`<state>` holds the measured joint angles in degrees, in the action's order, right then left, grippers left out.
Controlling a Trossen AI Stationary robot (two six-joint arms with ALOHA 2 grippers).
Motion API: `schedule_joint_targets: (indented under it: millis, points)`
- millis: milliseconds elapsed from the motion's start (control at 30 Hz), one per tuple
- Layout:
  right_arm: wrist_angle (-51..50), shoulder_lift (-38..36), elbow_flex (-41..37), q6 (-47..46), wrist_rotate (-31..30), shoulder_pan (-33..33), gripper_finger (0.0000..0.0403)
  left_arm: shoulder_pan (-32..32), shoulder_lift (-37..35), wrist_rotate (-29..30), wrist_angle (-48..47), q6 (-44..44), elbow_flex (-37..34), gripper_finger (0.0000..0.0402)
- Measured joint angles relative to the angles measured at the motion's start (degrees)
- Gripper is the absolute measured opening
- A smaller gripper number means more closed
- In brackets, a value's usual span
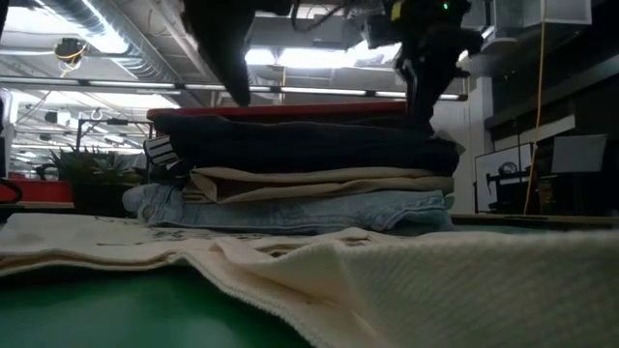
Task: Fold Laundry from Bin
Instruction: Fold the gray shorts
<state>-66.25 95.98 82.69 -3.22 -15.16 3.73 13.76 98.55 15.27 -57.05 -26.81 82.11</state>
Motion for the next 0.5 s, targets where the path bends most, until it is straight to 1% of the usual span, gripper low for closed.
schedule_joint_targets:
  millis: [167, 267, 400, 500]
  points:
    - [-1.30, 0.00, 4.10, -1.36, 1.04, 0.02, 0.0131, 0.01, -0.03, 1.02, -2.83, 1.95, 4.74, 0.0071]
    - [-0.12, 0.00, 4.97, -2.90, 4.48, 0.02, 0.0131, -0.65, -0.03, 2.42, -3.48, 2.21, 6.29, 0.0071]
    - [3.65, 0.00, 3.11, -3.01, 10.51, 0.04, 0.0131, -1.35, -0.05, 2.31, -2.33, 3.33, 6.01, 0.0071]
    - [7.29, 0.00, 0.39, -3.19, 11.28, 0.04, 0.0131, -1.51, -0.05, 2.23, 0.74, 3.17, 3.91, 0.0071]
